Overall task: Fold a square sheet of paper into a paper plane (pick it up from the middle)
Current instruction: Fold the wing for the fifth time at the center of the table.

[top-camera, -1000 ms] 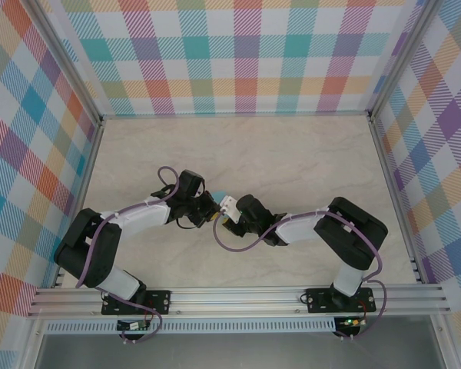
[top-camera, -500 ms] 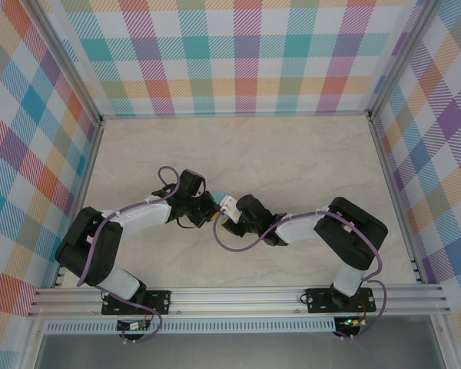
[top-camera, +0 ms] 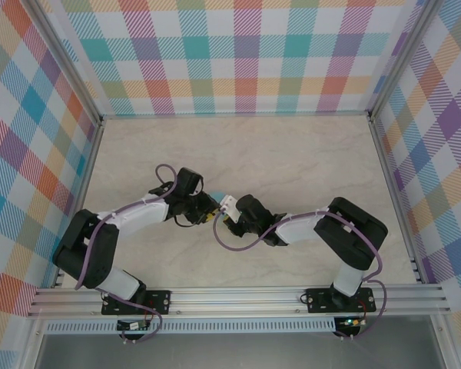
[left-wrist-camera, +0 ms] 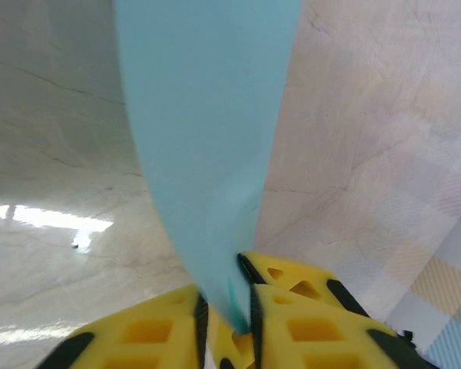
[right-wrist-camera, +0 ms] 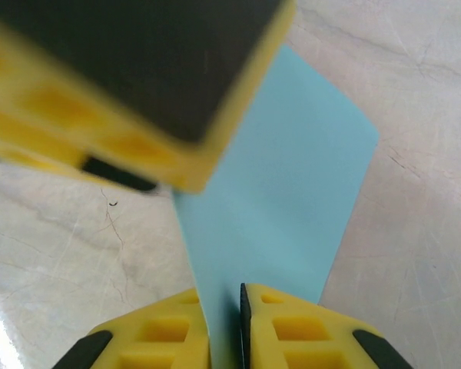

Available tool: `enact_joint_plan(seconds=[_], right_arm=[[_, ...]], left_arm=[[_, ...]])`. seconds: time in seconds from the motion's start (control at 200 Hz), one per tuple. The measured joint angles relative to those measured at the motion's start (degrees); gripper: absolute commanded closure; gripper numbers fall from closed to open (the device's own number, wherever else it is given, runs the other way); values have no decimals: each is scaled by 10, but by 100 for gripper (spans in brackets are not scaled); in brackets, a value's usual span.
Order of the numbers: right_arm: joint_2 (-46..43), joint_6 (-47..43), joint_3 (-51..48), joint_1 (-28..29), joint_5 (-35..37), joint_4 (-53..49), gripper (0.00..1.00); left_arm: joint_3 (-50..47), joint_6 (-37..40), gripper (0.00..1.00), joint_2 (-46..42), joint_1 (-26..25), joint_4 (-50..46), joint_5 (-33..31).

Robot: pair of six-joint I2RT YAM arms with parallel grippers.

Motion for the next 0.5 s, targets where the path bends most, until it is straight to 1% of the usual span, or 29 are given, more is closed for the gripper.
enact_joint_plan(seconds=[0.175,0.255,0.355,0.5], right_arm=[[0,51,7,-15,-36,-15,85],[0,81,10,-26,-59,-19,85],[0,122,11,-42,-90,-22,85],[0,187,11,-68,-141,-23,85]], left_arm=[[2,20,60,-52,55,-35,-16],[-6,23,59,-76,68,-33,-21],[-37,24,60,-103,71,-9,-21],[-102,17,66,-125,71,44,-15]])
